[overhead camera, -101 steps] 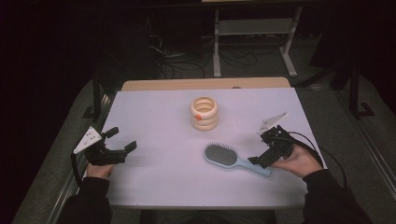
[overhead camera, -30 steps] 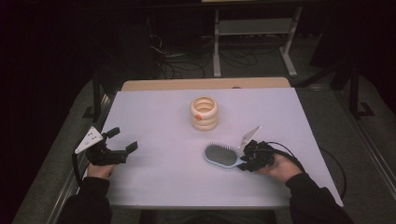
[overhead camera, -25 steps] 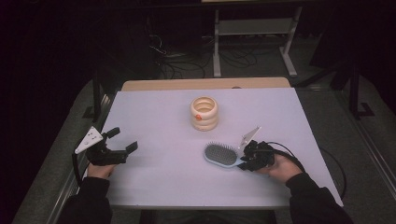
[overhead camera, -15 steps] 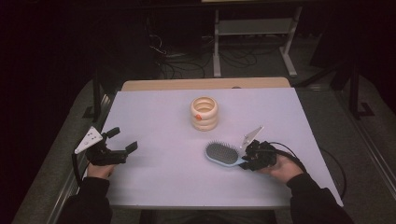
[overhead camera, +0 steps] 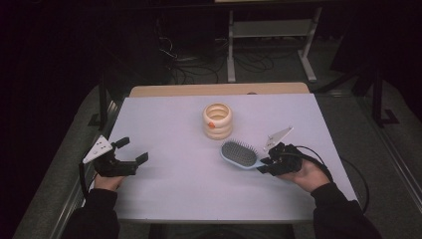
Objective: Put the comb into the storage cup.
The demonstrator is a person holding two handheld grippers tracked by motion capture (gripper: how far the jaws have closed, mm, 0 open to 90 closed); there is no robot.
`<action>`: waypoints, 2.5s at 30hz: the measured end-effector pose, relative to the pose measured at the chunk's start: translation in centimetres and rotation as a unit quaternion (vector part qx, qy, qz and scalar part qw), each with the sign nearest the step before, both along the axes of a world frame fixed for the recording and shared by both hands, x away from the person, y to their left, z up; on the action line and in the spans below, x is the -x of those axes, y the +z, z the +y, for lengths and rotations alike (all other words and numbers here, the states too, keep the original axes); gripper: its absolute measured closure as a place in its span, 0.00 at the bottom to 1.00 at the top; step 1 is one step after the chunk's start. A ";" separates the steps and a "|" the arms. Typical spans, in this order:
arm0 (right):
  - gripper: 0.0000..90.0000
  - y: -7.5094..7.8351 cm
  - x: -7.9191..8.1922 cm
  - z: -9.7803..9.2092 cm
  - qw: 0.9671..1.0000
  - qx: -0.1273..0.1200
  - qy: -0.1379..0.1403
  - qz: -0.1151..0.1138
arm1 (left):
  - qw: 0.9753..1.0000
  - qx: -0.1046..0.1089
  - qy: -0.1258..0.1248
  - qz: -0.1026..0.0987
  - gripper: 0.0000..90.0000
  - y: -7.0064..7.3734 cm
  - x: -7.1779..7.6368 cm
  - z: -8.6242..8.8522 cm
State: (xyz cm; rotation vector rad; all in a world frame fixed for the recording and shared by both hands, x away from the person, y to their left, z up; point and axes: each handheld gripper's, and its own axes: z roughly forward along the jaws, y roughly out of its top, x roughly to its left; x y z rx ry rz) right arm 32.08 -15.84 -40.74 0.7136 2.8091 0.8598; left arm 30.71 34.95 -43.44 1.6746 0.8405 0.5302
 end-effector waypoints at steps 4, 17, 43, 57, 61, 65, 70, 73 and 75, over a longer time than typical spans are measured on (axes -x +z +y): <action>0.76 0.7 -0.1 -0.2 1.000 -0.007 0.001 -0.006 | 1.000 0.005 0.000 -0.004 0.00 0.1 0.1 0.1; 0.76 3.1 -0.5 -0.2 1.000 -0.022 0.000 -0.021 | 1.000 0.006 -0.009 -0.005 0.00 0.4 -0.1 -0.2; 0.76 8.2 -1.7 1.5 0.997 -0.057 0.009 -0.056 | 0.999 -0.005 -0.043 -0.006 0.00 3.2 -0.7 -1.4; 0.76 9.7 -2.2 2.7 0.995 -0.067 0.015 -0.074 | 0.997 0.001 -0.072 -0.002 0.00 5.8 -1.6 -2.8; 0.76 9.8 -2.3 3.0 0.995 -0.067 0.017 -0.074 | 0.997 -0.004 -0.078 0.000 0.00 6.2 -1.9 -3.3; 0.76 10.1 -2.7 3.4 0.994 -0.071 0.017 -0.077 | 0.996 -0.005 -0.089 0.001 0.00 6.9 -2.3 -4.1; 0.76 10.7 -3.0 3.8 0.994 -0.072 0.017 -0.082 | 0.996 -0.003 -0.094 -0.002 0.00 7.6 -2.7 -4.8; 0.76 11.0 -3.1 4.2 0.994 -0.073 0.019 -0.084 | 0.995 0.000 -0.099 -0.002 0.00 7.9 -2.9 -5.2; 0.76 11.2 -3.2 4.4 0.993 -0.073 0.021 -0.088 | 0.995 0.002 -0.103 -0.002 0.00 8.2 -3.1 -5.5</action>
